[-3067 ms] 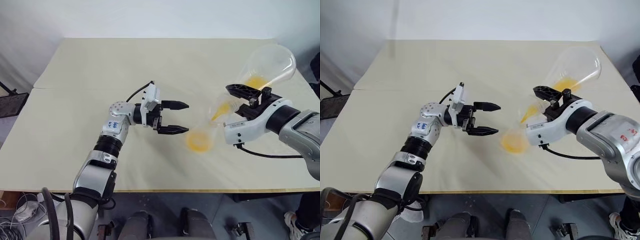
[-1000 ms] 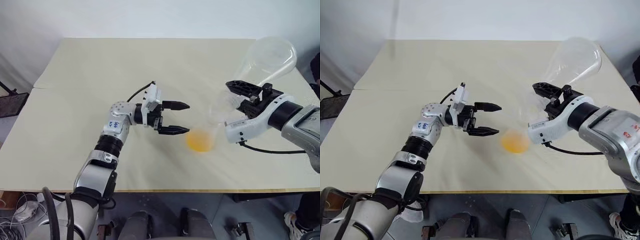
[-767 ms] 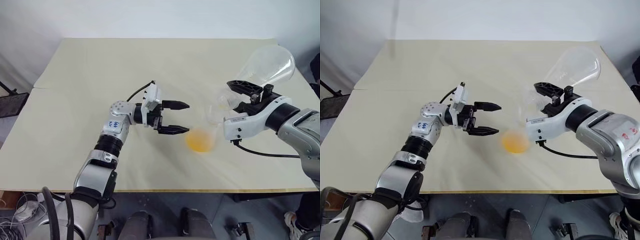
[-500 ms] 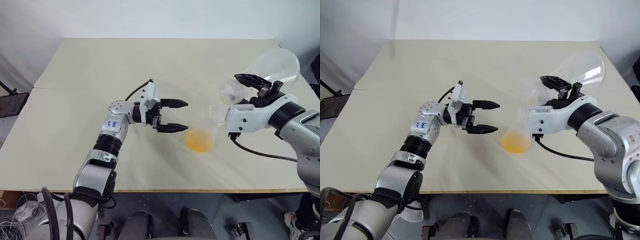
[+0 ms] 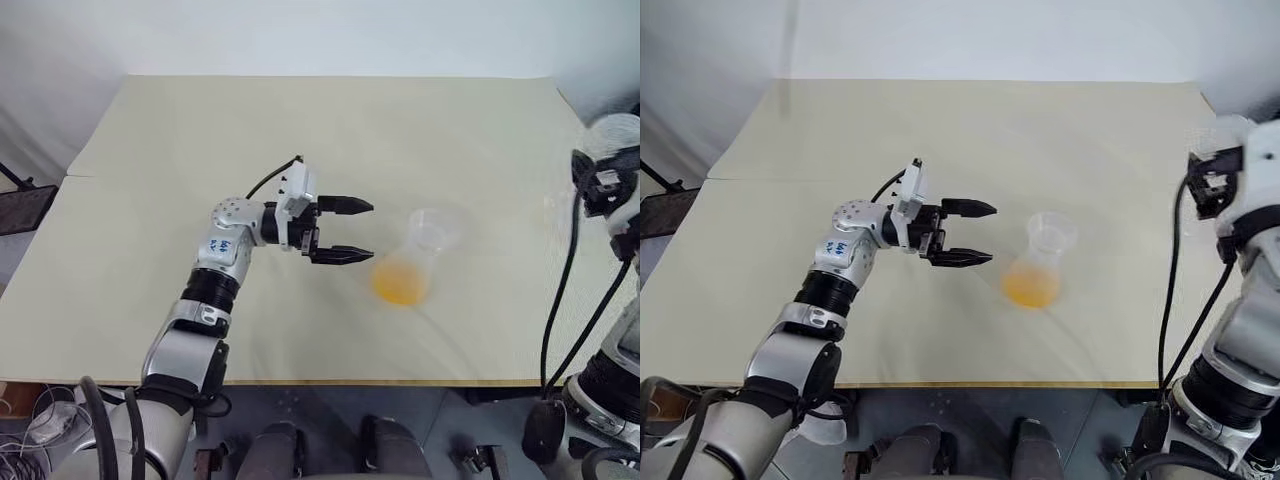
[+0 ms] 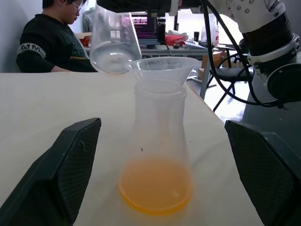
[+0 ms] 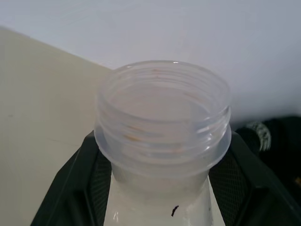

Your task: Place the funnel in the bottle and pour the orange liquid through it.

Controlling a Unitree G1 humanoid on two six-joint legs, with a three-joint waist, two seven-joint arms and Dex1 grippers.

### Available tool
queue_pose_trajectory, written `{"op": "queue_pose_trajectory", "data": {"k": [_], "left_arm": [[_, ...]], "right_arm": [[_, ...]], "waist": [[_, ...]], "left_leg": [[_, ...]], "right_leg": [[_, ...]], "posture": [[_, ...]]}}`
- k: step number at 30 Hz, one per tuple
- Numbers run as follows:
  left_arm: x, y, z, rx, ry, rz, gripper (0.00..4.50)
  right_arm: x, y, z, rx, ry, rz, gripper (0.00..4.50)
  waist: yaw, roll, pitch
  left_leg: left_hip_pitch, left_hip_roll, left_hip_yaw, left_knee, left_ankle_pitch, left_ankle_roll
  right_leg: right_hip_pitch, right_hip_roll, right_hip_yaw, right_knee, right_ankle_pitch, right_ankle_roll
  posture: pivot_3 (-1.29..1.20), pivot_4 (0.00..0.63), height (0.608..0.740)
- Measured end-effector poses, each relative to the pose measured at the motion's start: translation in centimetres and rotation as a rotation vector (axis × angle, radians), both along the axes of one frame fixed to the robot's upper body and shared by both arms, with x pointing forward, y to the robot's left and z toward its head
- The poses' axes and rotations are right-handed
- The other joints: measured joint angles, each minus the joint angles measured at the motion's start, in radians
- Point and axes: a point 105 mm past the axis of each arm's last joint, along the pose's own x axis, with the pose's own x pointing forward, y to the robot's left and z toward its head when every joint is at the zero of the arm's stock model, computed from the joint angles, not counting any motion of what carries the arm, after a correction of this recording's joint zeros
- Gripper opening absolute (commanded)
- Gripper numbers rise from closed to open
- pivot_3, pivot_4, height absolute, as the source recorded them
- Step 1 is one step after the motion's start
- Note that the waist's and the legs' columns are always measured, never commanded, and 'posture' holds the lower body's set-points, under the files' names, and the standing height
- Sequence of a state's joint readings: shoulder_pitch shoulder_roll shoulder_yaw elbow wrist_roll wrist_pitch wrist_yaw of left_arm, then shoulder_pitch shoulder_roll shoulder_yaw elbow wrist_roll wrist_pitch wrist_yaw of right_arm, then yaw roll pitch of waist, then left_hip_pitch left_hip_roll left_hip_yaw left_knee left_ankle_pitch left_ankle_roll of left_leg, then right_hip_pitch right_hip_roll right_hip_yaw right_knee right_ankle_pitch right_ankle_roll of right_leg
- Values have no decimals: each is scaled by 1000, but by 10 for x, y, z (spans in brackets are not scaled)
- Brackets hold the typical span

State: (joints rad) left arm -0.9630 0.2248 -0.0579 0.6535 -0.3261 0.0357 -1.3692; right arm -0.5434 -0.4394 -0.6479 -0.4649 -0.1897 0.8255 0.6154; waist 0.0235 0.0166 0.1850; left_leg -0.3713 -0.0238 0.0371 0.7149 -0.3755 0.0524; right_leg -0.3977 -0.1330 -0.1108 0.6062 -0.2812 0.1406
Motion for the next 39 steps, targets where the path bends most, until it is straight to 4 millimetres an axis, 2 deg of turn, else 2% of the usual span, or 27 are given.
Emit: {"op": "queue_pose_trajectory", "data": {"k": [2, 8, 14, 16, 22, 25, 28, 39], "left_arm": [[-1, 1, 0, 2, 0, 3, 4500], [-2, 3, 0, 3, 4, 17, 4500], [0, 4, -1, 5, 14, 31, 4500], [0, 4, -1, 3, 15, 38, 4500], [1, 4, -1, 0, 13, 50, 4500], [2, 4, -1, 0, 16, 57, 4500], [2, 5, -2, 0, 19, 62, 4500], [5, 6, -2, -11, 51, 88, 4500]], "right_arm": [[0, -16, -11, 93, 3, -22, 2439], [5, -40, -31, 254, -26, -19, 2439], [13, -44, -65, 305, 35, 5, 2439], [15, -43, -68, 295, 33, 14, 2439], [15, -43, -73, 280, 35, 22, 4488], [13, -44, -78, 291, 47, 16, 4488], [7, -47, -71, 255, 47, 7, 4488], [-11, -33, -24, 149, -31, 55, 4488]], "waist": [[0, 0, 0], [-3, 1, 0], [-2, 1, 0], [-3, 1, 0], [-2, 1, 0], [-1, 1, 0], [0, 1, 0], [1, 1, 0]], "left_leg": [[0, 0, 0, 0, 0, 0], [1, 0, 1, 0, 0, 0], [1, 0, 2, 0, 0, 0], [1, 0, 2, 0, 0, 0], [1, 1, 2, 0, 0, 0], [1, 0, 2, 0, 0, 0], [1, 1, 2, 0, 0, 0], [1, 0, 2, 0, 0, 0]], "right_leg": [[0, 0, 0, 0, 0, 0], [0, 0, 1, 1, 0, 0], [0, 0, 2, 1, 0, 0], [0, 0, 2, 1, 0, 0], [0, 0, 2, 1, 0, 0], [0, 0, 2, 1, 0, 0], [0, 0, 2, 0, 0, 0], [0, 0, 2, 0, 0, 0]], "posture": [[0, 150, 740], [0, 150, 740], [0, 150, 740], [0, 150, 740], [0, 150, 740], [0, 150, 740], [0, 150, 740], [0, 150, 740]]}}
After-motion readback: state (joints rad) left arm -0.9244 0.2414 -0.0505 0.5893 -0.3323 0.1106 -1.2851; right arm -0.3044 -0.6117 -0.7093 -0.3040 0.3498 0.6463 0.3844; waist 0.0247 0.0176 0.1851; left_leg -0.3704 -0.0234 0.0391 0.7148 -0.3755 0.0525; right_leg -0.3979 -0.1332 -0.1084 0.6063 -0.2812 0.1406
